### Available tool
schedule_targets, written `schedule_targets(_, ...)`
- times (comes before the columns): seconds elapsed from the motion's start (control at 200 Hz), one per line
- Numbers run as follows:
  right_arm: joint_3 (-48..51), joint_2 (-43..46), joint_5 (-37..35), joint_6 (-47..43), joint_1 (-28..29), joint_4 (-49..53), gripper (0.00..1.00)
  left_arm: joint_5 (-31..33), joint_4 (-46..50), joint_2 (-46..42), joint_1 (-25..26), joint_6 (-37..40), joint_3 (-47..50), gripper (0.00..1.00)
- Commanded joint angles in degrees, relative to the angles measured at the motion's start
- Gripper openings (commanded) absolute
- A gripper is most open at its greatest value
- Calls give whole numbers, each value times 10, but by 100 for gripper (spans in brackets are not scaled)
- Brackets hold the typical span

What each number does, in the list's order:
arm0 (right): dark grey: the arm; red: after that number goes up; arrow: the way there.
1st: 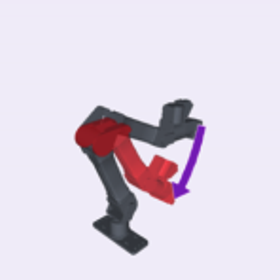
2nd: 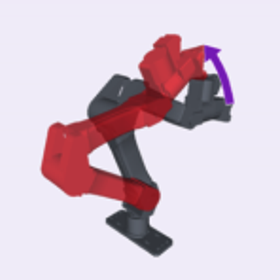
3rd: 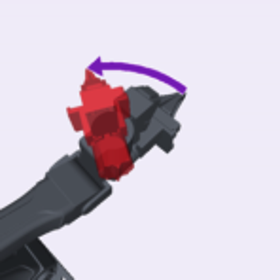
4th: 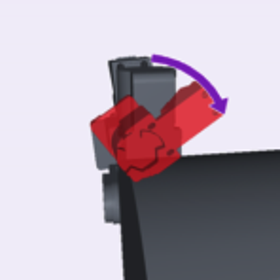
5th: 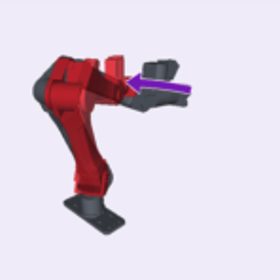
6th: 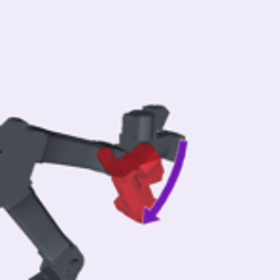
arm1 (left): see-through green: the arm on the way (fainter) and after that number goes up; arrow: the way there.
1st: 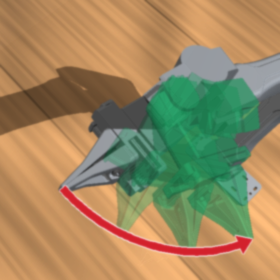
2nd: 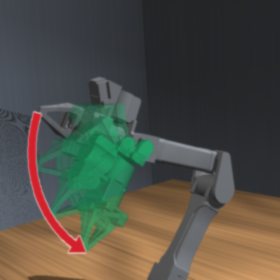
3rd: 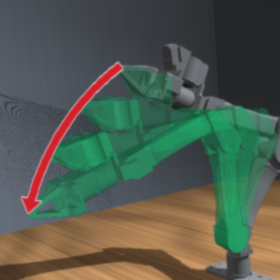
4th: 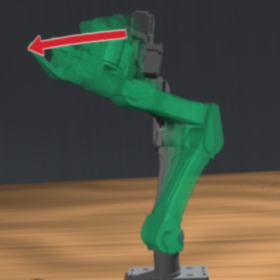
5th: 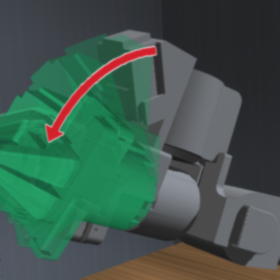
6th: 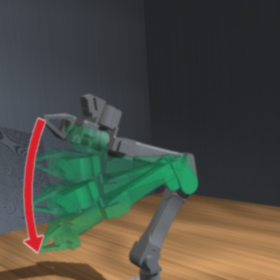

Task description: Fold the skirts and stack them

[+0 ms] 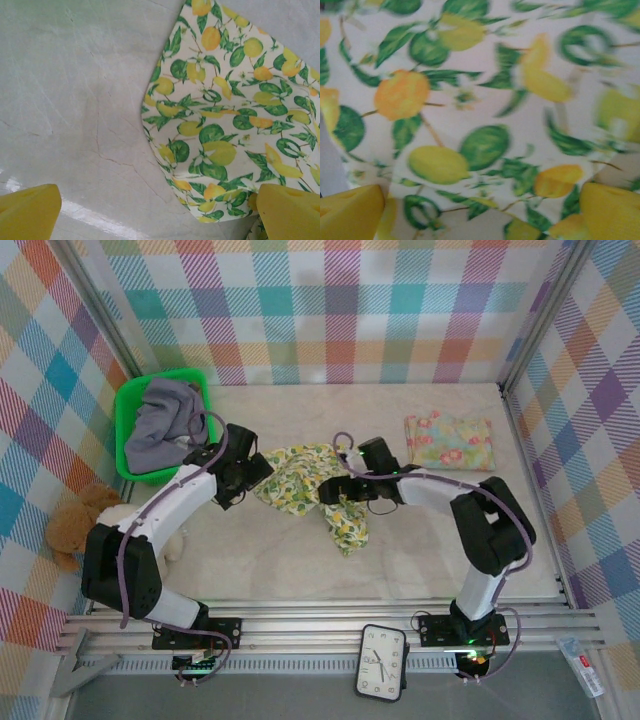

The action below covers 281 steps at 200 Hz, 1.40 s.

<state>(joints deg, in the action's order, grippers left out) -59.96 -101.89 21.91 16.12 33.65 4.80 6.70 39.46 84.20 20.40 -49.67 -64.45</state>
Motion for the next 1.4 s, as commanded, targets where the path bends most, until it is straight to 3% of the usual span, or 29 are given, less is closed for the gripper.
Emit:
schedule_targets(0.0, -24, -25, 49, -101, 41, 96, 98, -12, 17, 17, -8, 28, -24, 100)
schedule_targets(0.165, -1, 32, 59, -112, 38, 116, 99, 12, 68, 62, -9, 87, -93, 100)
schedule_targets(0.335, -11, 73, 3, -23, -35, 70, 99, 18, 73, 88, -9, 100, -128, 100)
schedule_targets(0.415, -52, 40, -39, -37, -64, 102, 99, 19, 70, 93, -9, 95, -133, 100)
schedule_targets(0.515, -158, -37, -118, -114, -79, 215, 98, 19, 71, 92, -9, 93, -135, 100)
schedule_targets(0.665, -274, -126, -194, -212, -94, 301, 90, 30, 85, 86, -14, 92, -130, 100)
schedule_targets(0.82, -354, -188, -168, -314, -114, 371, 82, 31, 88, 74, -22, 89, -116, 100)
schedule_targets(1.035, -426, -240, -139, -422, -128, 448, 79, 24, 91, 72, -33, 90, -112, 100)
schedule_targets(1.28, -505, -299, -158, -465, -130, 499, 72, -1, 85, 89, -38, 87, -113, 100)
schedule_targets(1.4, -527, -314, -126, -476, -129, 512, 69, -3, 87, 91, -38, 90, -114, 100)
